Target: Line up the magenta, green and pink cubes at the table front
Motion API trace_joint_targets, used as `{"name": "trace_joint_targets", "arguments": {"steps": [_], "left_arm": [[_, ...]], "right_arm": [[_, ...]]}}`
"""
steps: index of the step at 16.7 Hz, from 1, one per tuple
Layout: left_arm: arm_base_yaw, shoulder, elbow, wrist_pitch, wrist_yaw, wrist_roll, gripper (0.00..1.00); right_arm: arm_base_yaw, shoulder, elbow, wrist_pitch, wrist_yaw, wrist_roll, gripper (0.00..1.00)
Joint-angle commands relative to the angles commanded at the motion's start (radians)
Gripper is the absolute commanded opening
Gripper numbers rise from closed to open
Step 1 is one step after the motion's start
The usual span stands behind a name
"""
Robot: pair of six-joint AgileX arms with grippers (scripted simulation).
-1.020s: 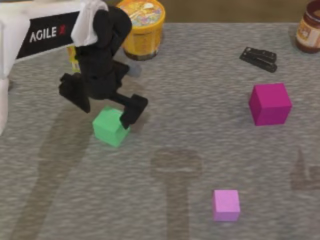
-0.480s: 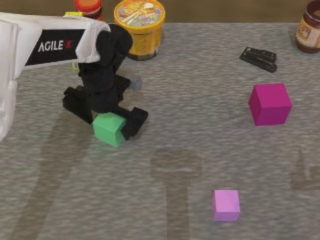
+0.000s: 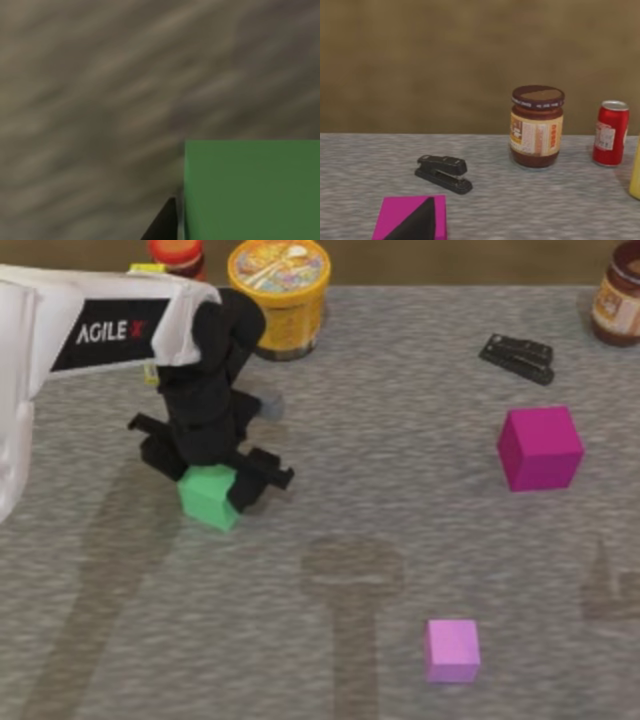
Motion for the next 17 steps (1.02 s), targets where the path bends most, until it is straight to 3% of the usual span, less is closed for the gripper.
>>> {"name": "trace_joint_targets", "arguments": {"steps": [4, 5, 14, 17], "left_arm": [[0.0, 0.0, 0.0, 0.0, 0.0, 0.0, 0.02], [0.0, 0.0, 0.0, 0.0, 0.0, 0.0, 0.0], [0.001, -0.021, 0.008, -0.01, 0.002, 0.0, 0.0], [0.006, -0.043, 0.058, -0.079, 0.001, -0.001, 0.0]], "right_arm": [[0.0, 0.0, 0.0, 0.0, 0.0, 0.0, 1.0], [0.0, 0.0, 0.0, 0.0, 0.0, 0.0, 1.0], [0.0, 0.0, 0.0, 0.0, 0.0, 0.0, 1.0], [0.0, 0.0, 0.0, 0.0, 0.0, 0.0, 1.0]]}}
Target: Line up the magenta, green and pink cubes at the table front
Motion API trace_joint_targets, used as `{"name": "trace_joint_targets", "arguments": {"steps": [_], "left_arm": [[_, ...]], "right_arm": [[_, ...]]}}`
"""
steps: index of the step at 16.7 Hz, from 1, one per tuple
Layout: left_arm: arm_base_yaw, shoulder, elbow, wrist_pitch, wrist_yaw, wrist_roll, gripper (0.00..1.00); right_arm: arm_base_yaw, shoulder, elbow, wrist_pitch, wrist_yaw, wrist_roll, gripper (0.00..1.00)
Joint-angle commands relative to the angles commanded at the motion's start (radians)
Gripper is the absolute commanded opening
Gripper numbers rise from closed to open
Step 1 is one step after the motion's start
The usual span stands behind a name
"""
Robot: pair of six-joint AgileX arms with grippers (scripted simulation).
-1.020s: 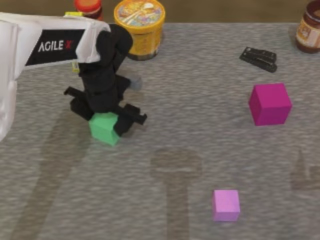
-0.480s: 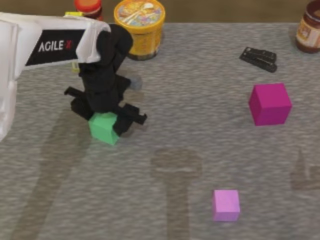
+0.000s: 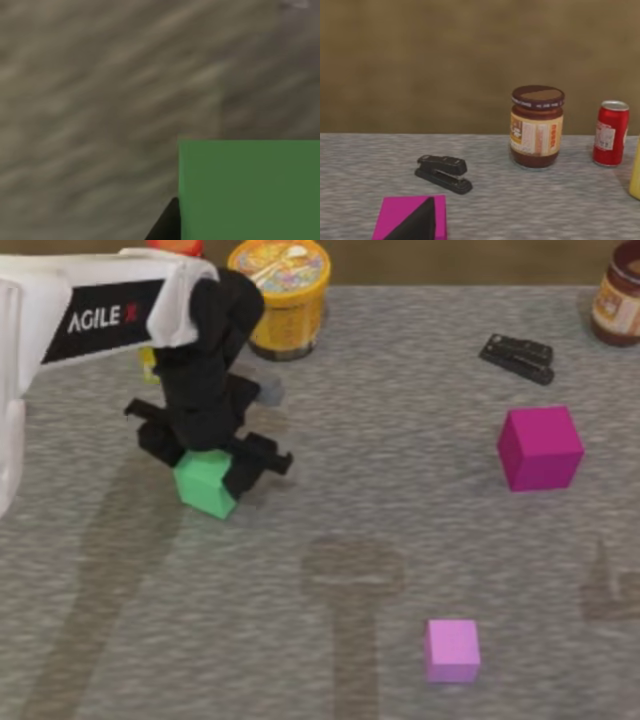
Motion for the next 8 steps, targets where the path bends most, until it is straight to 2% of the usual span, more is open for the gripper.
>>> {"name": "trace_joint_targets", "arguments": {"steps": [4, 8], "left_arm": [[0.011, -0.046, 0.084, -0.14, 0.0, -0.002, 0.0], [0.014, -0.058, 0.099, -0.16, 0.0, -0.002, 0.0]], "right_arm": [[0.0, 0.0, 0.0, 0.0, 0.0, 0.0, 1.0], [0.0, 0.0, 0.0, 0.0, 0.0, 0.0, 1.0]]}}
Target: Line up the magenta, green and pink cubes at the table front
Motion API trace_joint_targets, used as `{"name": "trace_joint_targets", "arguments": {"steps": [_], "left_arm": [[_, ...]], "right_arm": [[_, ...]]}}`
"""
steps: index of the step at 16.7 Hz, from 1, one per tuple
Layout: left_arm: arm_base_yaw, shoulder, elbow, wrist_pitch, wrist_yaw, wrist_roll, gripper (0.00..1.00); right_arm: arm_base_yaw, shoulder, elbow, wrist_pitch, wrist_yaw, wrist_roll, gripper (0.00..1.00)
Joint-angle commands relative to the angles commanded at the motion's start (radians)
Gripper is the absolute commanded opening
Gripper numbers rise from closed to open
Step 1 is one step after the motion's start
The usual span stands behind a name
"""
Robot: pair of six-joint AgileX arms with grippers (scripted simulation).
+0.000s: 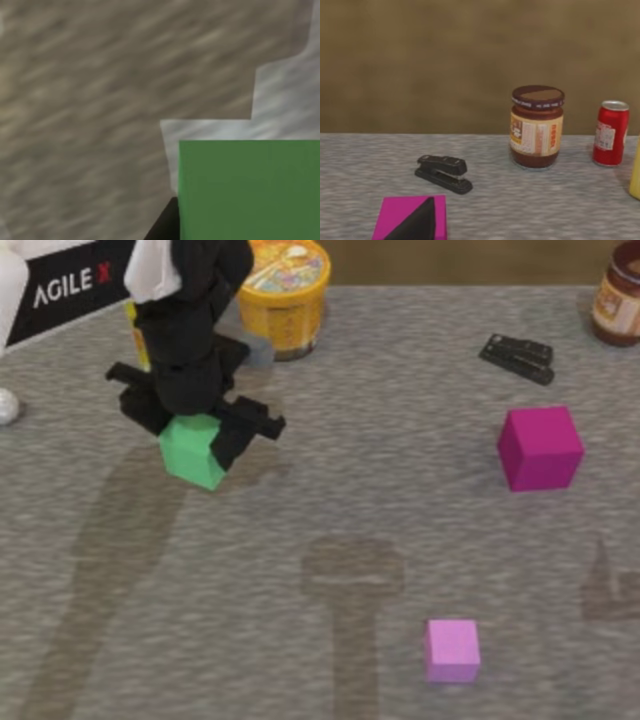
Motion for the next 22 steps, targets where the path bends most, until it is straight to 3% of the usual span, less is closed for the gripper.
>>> {"name": "trace_joint_targets", "arguments": {"steps": [3, 6, 16, 19, 22], "left_arm": [[-0.016, 0.003, -0.003, 0.002, -0.001, -0.011, 0.0], [-0.078, -0.01, -0.015, 0.0, -0.003, -0.106, 0.0], [-0.457, -0.132, -0.168, 0.004, -0.011, -0.861, 0.0], [-0.538, -0.174, -0.205, 0.016, -0.014, -0.993, 0.0], [-0.563, -0.192, -0.218, 0.022, -0.016, -1.03, 0.0]], "right_arm": [[0.0, 0.0, 0.0, 0.0, 0.0, 0.0, 1.0], [0.0, 0.0, 0.0, 0.0, 0.0, 0.0, 1.0], [0.0, 0.0, 0.0, 0.0, 0.0, 0.0, 1.0], [0.0, 0.0, 0.0, 0.0, 0.0, 0.0, 1.0], [0.0, 0.0, 0.0, 0.0, 0.0, 0.0, 1.0]]}}
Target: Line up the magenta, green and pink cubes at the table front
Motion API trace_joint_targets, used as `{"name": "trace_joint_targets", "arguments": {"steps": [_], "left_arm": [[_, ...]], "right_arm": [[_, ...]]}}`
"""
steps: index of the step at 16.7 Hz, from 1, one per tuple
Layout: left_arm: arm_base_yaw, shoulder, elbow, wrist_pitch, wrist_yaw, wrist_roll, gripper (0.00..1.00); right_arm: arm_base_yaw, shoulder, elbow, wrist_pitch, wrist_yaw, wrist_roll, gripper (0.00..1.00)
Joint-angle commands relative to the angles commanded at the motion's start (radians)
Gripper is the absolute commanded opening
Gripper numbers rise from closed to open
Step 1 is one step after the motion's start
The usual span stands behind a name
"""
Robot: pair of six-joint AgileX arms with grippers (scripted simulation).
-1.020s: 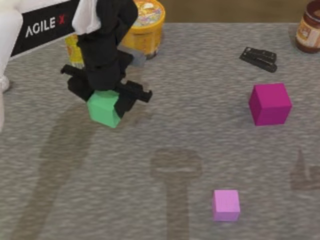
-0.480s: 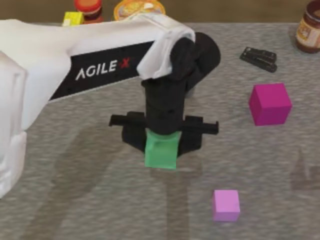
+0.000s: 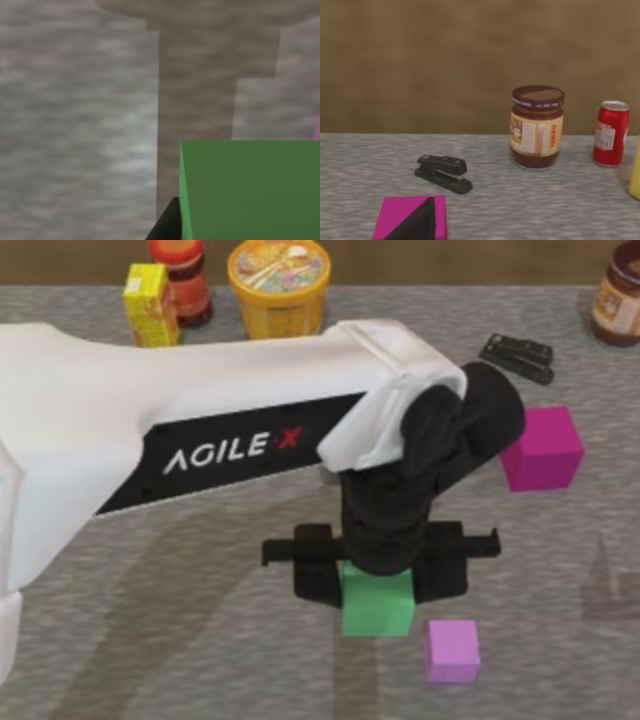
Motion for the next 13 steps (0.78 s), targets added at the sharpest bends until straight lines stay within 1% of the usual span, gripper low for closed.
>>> {"name": "trace_joint_targets", "arguments": {"steps": [5, 10, 13], "left_arm": [[0.004, 0.009, -0.011, 0.016, 0.0, 0.005, 0.0], [0.003, 0.064, -0.126, 0.2, 0.001, 0.003, 0.0], [0.001, 0.084, -0.164, 0.248, 0.001, 0.003, 0.0]], "right_arm": [[0.0, 0.0, 0.0, 0.0, 0.0, 0.0, 1.0], [0.0, 0.0, 0.0, 0.0, 0.0, 0.0, 1.0], [0.0, 0.0, 0.0, 0.0, 0.0, 0.0, 1.0]]}}
